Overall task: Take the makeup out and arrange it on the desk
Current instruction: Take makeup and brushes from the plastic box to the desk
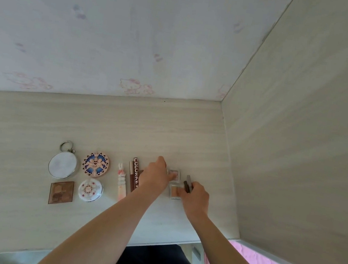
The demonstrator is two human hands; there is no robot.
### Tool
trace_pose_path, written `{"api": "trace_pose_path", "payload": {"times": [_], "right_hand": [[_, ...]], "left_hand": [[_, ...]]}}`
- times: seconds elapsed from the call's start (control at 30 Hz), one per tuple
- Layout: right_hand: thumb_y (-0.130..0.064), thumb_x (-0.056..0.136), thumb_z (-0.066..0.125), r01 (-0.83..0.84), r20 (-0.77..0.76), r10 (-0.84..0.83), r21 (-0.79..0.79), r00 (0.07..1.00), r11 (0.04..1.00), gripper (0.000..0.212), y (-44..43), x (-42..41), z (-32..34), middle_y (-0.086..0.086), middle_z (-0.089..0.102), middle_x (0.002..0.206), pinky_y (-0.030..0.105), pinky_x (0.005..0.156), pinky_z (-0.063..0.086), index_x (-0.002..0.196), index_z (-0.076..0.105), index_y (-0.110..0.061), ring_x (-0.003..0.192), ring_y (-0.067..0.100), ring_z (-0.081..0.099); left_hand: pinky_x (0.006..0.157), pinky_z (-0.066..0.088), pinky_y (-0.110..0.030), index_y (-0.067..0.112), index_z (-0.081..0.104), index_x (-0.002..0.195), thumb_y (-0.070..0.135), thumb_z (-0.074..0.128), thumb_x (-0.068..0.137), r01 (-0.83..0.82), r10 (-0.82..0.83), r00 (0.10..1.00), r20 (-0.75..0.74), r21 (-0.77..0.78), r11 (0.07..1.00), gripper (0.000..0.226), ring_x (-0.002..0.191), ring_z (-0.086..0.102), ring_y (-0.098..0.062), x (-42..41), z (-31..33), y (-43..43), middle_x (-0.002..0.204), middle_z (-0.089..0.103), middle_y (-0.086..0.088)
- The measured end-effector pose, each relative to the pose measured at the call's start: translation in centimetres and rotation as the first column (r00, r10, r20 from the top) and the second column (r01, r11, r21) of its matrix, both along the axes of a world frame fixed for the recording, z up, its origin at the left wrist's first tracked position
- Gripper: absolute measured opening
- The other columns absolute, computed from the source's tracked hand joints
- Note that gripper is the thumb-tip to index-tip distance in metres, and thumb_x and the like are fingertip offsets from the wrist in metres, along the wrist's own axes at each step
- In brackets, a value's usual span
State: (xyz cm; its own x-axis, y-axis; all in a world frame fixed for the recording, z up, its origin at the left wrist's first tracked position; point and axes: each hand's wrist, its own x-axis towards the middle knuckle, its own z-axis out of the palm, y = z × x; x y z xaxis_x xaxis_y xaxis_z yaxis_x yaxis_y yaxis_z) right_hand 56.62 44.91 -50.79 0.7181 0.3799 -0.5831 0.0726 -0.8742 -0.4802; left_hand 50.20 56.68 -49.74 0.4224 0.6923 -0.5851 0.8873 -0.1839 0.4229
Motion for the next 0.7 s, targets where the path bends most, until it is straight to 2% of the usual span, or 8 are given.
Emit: {"api": "trace_pose_path", "payload": {"times": [0.13,0.27,0.33,0.47,0.53,0.6,0.7], "right_hand": [[-0.026,0.088,0.063,-0.012,0.03,0.011,0.012,0.999,1.0,0.015,0.3,-0.5,0.4,0.0,0.06,0.086,0.026,0.06,0.043,0.093,0.058,-0.014,0.074,0.017,0.057],[-0.013,0.087,0.057,-0.053,0.036,0.049,0.115,0.998,0.992,0.007,0.9,-0.9,1.5,0.0,0.056,0.086,0.021,0.053,0.036,0.093,0.055,-0.013,0.069,0.013,0.05],[-0.008,0.087,0.052,-0.11,-0.013,0.113,0.147,0.993,0.983,0.009,1.6,-1.4,2.0,0.0,0.054,0.085,0.018,0.053,0.036,0.094,0.053,-0.013,0.069,0.014,0.048],[0.0,0.086,0.046,-0.187,-0.055,0.198,0.16,0.979,0.969,0.023,3.3,-2.3,2.5,-0.003,0.053,0.083,0.019,0.06,0.048,0.101,0.055,-0.015,0.071,0.015,0.053],[-0.001,0.087,0.046,-0.233,-0.034,0.239,0.128,0.97,0.964,0.02,4.0,-2.4,2.5,-0.001,0.052,0.084,0.01,0.051,0.04,0.102,0.055,-0.012,0.065,0.007,0.047],[-0.004,0.089,0.048,-0.259,-0.023,0.262,0.094,0.965,0.961,0.013,4.6,-2.4,2.6,0.001,0.052,0.086,0.012,0.047,0.037,0.098,0.052,-0.011,0.062,0.006,0.044],[-0.006,0.09,0.049,-0.237,-0.004,0.238,0.088,0.971,0.968,0.008,5.2,-2.4,2.6,0.002,0.052,0.084,0.015,0.047,0.03,0.097,0.053,-0.008,0.068,0.014,0.047]], "left_hand": [[0.072,0.053,-0.038,0.014,0.05,0.098,0.036,0.053,0.092,-0.093,0.094,0.991,0.099,-0.014,0.996,0.023,0.083,0.062,-0.028,-1.0,0.4,0.5,0.091,0.062,-0.007],[0.071,0.053,-0.039,0.011,0.056,0.09,0.014,0.046,0.09,-0.118,0.118,0.975,0.19,-0.011,0.993,0.01,0.08,0.06,-0.025,-2.1,0.7,1.1,0.092,0.063,-0.008],[0.073,0.052,-0.036,0.009,0.058,0.098,0.008,0.049,0.087,-0.113,0.117,0.967,0.228,-0.032,0.993,0.014,0.084,0.058,-0.024,-2.5,0.9,1.4,0.098,0.062,-0.008],[0.08,0.046,-0.028,0.008,0.061,0.112,0.004,0.055,0.083,-0.069,0.069,0.966,0.249,-0.008,0.998,0.029,0.098,0.057,-0.023,-2.8,1.1,2.2,0.107,0.062,-0.008],[0.086,0.046,-0.029,0.008,0.061,0.115,0.004,0.057,0.085,-0.049,0.048,0.967,0.249,-0.002,0.999,0.031,0.103,0.057,-0.024,-2.8,1.1,2.6,0.11,0.063,-0.009],[0.089,0.045,-0.028,0.008,0.062,0.115,0.007,0.06,0.085,-0.01,0.006,0.972,0.234,0.014,1.0,0.03,0.105,0.057,-0.024,-2.6,1.1,3.0,0.112,0.064,-0.009],[0.088,0.041,-0.026,0.009,0.061,0.118,0.012,0.062,0.086,0.092,-0.101,0.979,0.178,0.056,0.994,0.032,0.109,0.055,-0.024,-2.5,0.8,3.4,0.116,0.061,-0.01]]}}
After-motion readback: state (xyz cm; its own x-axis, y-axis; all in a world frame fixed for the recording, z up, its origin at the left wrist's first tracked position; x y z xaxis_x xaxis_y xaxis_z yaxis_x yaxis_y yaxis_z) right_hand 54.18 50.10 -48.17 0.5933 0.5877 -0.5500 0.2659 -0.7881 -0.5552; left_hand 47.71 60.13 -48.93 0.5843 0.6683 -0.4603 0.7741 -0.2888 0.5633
